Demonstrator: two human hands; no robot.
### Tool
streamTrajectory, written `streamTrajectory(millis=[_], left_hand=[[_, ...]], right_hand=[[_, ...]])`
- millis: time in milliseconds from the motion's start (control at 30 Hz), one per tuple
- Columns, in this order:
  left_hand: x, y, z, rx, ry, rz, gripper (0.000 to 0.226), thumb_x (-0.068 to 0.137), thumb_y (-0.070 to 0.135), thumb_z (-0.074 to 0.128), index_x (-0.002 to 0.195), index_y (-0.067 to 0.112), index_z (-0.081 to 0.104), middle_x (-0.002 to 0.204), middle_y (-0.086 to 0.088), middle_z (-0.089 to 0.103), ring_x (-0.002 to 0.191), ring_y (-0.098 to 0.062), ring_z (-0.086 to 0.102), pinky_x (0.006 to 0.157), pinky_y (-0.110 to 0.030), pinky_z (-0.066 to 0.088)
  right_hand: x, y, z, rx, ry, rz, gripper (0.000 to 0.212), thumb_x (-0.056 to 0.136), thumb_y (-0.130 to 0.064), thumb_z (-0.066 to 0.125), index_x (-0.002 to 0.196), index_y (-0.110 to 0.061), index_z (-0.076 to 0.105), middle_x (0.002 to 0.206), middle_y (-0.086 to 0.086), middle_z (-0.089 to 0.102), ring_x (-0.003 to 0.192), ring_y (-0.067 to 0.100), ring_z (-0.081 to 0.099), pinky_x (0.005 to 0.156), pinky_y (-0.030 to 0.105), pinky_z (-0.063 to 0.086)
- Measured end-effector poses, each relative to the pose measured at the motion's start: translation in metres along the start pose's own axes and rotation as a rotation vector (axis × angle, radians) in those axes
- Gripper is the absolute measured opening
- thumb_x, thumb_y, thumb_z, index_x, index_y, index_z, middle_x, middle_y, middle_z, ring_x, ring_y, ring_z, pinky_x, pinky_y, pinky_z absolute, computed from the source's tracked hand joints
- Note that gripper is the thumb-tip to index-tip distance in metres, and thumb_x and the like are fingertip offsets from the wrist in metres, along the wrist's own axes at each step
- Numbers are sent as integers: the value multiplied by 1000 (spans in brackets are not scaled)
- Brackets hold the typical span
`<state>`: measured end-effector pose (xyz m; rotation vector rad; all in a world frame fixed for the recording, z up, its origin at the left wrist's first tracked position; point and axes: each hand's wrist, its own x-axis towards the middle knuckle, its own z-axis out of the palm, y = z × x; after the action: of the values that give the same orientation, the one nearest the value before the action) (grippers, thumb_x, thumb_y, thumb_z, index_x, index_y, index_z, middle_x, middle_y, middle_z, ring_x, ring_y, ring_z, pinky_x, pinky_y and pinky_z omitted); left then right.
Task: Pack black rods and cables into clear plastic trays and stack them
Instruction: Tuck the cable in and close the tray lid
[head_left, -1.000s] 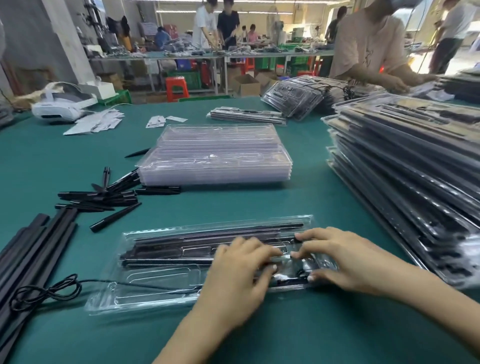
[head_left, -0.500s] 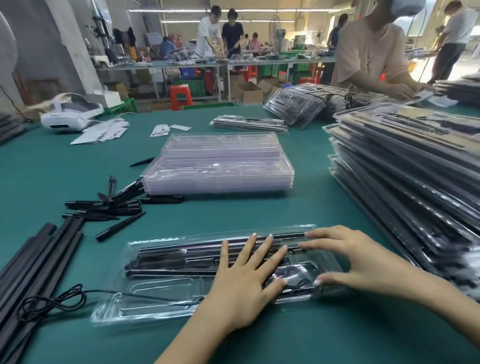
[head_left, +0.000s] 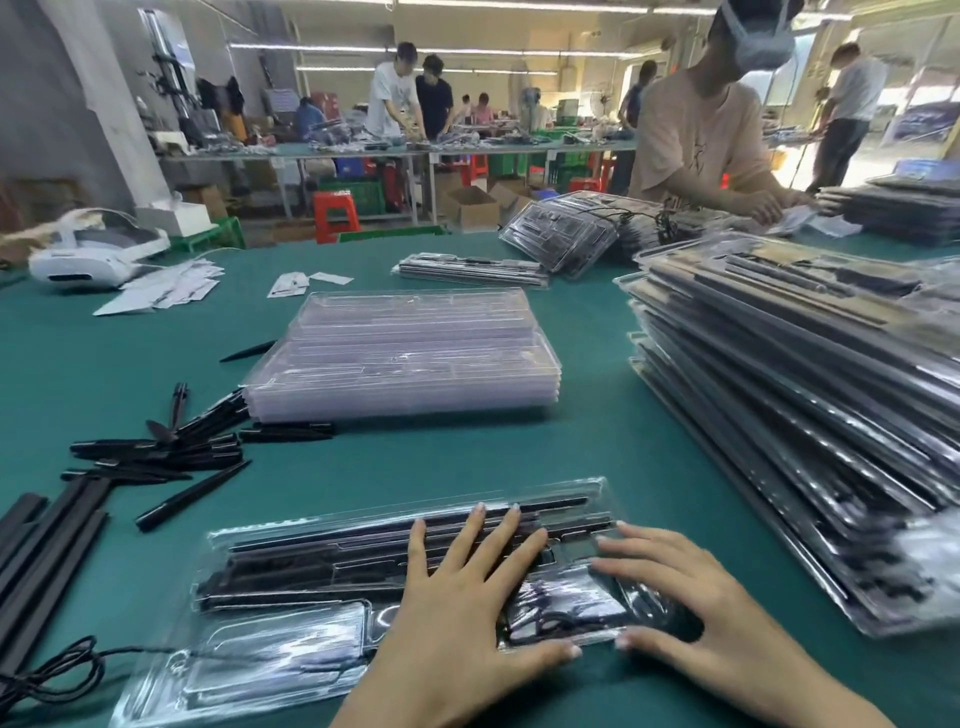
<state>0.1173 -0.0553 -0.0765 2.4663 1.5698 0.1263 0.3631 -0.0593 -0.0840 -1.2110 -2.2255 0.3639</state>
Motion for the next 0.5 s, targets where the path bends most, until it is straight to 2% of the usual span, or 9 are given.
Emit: streamTrajectory(millis=[67, 133, 167, 233, 300, 367, 500], left_hand=[[1, 0, 0, -15, -1, 2, 81, 58, 96, -1, 131, 67, -19, 146, 34, -29, 135, 1, -35, 109, -53, -25], [0, -1, 0, -25, 10, 6, 84, 63, 93, 7, 138, 62, -13, 147, 33, -27, 136, 1, -33, 110, -52, -25], [0, -1, 0, -32, 13, 7, 85, 64, 92, 9, 140, 60, -10, 147, 33, -26, 137, 1, -32, 110, -52, -24], [-1, -2, -1, -42, 7, 9, 87, 64, 91, 12, 142, 58, -7, 147, 34, -26, 137, 2, -31, 111, -53, -23], [-2, -3, -1, -41, -5, 21, 89, 64, 92, 16, 142, 58, -7, 147, 34, -26, 136, 2, -32, 110, -54, -23], [-1, -3, -2, -51, -9, 27, 89, 66, 92, 20, 143, 58, -8, 148, 34, -24, 136, 3, -32, 110, -55, -24], [1, -3, -2, -70, 6, 18, 87, 66, 91, 14, 144, 57, -3, 150, 34, -19, 137, 4, -29, 111, -54, -23]], right_hand=[[3, 1, -4, 63, -12, 22, 46, 74, -59, 70, 116, -43, 63, 126, -29, 57, 128, -3, 42, 104, 35, 37], [10, 3, -12, 89, -60, 5, 43, 71, -62, 70, 110, -45, 66, 119, -28, 61, 122, -5, 46, 103, 33, 39], [14, 3, -17, 53, -86, -40, 41, 72, -66, 66, 108, -46, 67, 115, -28, 62, 117, -7, 48, 101, 32, 39], [23, -1, -25, -180, -94, -175, 40, 78, -68, 55, 103, -42, 70, 105, -25, 67, 99, -9, 58, 100, 35, 39], [26, -1, -23, -469, 4, -452, 34, 87, -54, 56, 96, -28, 76, 92, -16, 72, 74, 2, 64, 98, 42, 46], [20, 5, -14, -605, 131, -657, 29, 92, -37, 61, 91, -13, 78, 81, -5, 71, 63, 10, 62, 92, 47, 50], [13, 9, -1, -642, 281, -699, 30, 98, -21, 55, 87, -4, 77, 75, 3, 70, 62, 14, 64, 90, 46, 47]])
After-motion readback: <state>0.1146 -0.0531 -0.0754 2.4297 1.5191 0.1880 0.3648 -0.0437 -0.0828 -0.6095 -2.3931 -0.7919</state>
